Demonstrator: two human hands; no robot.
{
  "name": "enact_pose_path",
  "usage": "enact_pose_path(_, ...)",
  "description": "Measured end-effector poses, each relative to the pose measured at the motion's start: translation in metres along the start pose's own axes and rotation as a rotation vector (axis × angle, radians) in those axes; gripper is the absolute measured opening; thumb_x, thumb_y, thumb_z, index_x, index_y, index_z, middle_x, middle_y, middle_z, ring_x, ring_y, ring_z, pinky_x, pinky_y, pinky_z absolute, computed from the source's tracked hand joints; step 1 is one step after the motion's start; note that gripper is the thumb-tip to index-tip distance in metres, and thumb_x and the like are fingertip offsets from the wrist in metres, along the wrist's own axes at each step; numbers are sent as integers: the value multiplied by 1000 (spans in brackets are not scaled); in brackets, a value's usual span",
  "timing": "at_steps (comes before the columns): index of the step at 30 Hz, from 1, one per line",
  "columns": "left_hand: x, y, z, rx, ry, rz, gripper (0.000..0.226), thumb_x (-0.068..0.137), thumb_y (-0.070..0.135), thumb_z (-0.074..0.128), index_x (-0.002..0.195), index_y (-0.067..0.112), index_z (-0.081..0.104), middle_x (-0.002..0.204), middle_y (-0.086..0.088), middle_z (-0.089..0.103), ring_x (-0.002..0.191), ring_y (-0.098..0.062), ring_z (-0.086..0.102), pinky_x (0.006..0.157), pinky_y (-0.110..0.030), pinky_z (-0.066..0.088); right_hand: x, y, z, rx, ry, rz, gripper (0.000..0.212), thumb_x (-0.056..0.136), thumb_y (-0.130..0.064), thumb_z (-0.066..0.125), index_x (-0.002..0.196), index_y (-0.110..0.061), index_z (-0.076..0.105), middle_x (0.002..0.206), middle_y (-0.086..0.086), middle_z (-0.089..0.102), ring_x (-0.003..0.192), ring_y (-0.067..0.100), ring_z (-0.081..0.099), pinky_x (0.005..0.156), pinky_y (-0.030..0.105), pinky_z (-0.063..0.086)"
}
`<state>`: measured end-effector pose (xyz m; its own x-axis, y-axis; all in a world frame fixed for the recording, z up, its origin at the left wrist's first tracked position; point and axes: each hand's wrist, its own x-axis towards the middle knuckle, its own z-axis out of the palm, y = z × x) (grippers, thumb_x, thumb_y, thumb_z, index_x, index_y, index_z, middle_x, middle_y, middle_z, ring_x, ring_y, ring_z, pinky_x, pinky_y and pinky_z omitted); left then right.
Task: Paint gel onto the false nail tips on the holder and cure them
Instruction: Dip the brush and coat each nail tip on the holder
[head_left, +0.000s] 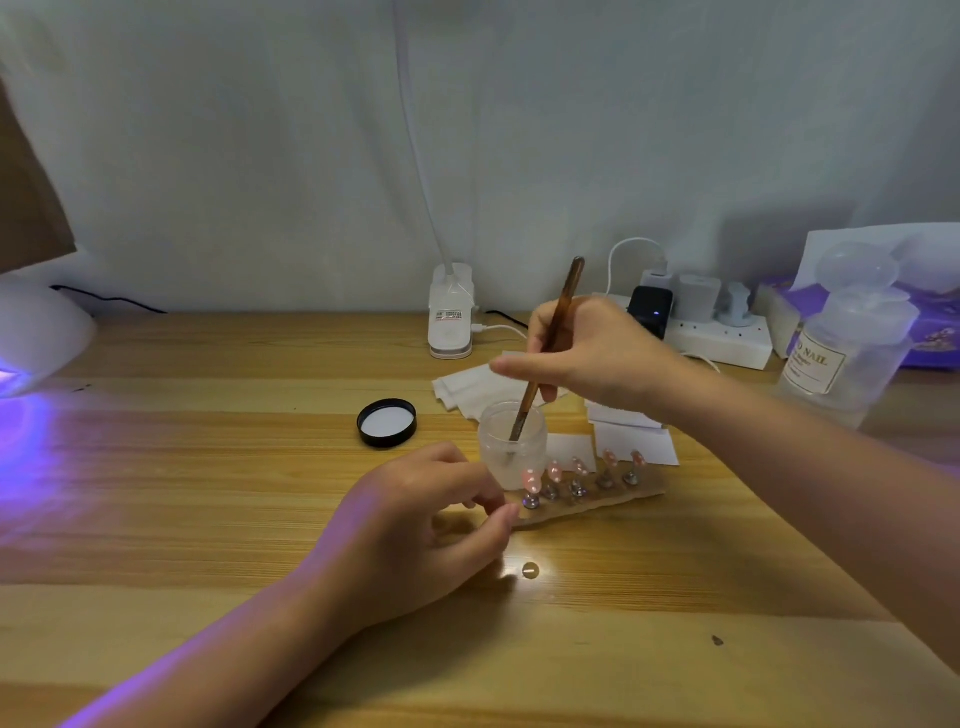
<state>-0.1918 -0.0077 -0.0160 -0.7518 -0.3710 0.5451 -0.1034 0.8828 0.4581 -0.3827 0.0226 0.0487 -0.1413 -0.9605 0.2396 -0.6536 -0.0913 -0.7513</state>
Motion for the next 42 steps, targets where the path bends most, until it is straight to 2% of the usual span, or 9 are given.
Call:
enact_pose_path(3,0,-2,0,-13,10,-8,26,79,39,58,72,17,70,70,9,58,64,3,53,52,-21,44,-2,3,-9,81,185,5,27,79,-30,69,62,-17,54,43,-11,58,45,-3,56,49,7,43)
enact_pose_path(7,0,-5,0,-19,24,-22,23,78,40,59,70,20,68,69,9,59,63,3,52,53,-14,38,-6,15,-14,190,381,127,30,80,-30,70,59,-16,54,42,-7,58,48,3,54,60,22,46)
enact_pose_path(12,1,-8,1,-30,25,-18,22,76,41,61,70,21,68,70,9,61,65,2,53,55,-12,38,-14,25,-16,290,434,253,30,81,-30,68,61,-15,53,39,-7,55,40,-3,49,55,19,37)
enact_pose_path(24,0,-11,0,-41,-12,-2,24,75,45,63,76,21,69,73,8,63,69,-3,56,58,-12,38,-23,37,-24,288,514,266,27,82,-32,66,63,-16,56,40,-9,55,52,7,53,58,21,42)
enact_pose_path(29,0,-11,1,2,1,-17,27,71,52,62,75,25,60,74,17,58,70,-1,51,59,-14,39,-42,28,-26,419,599,103,21,86,-36,59,73,-20,61,49,-7,63,45,0,56,46,11,43)
enact_pose_path(32,1,-10,1,40,-8,-42,28,67,59,59,78,34,55,72,21,53,70,-2,50,59,-20,43,-65,21,-14,286,559,-148,23,85,-41,49,83,-24,65,65,-4,69,51,1,59,50,12,46)
enact_pose_path(36,2,-11,3,90,-30,-51,40,67,63,57,79,26,66,70,19,52,67,0,48,56,-25,45,-93,32,10,-54,523,-523,32,90,-37,49,80,-13,67,68,0,67,64,11,62,60,37,50)
enact_pose_path(38,3,-12,3,114,-37,-51,42,67,63,55,81,26,67,68,20,49,66,3,46,55,-20,41,-100,38,18,-152,558,-544,41,91,-41,47,72,-11,66,63,1,65,60,14,60,62,44,46)
enact_pose_path(42,3,-13,4,106,-53,-70,43,68,63,54,85,28,70,68,21,50,67,2,47,55,-19,40,-106,40,24,-192,617,-507,58,96,-42,34,62,-7,65,58,-2,62,59,7,55,70,35,41)
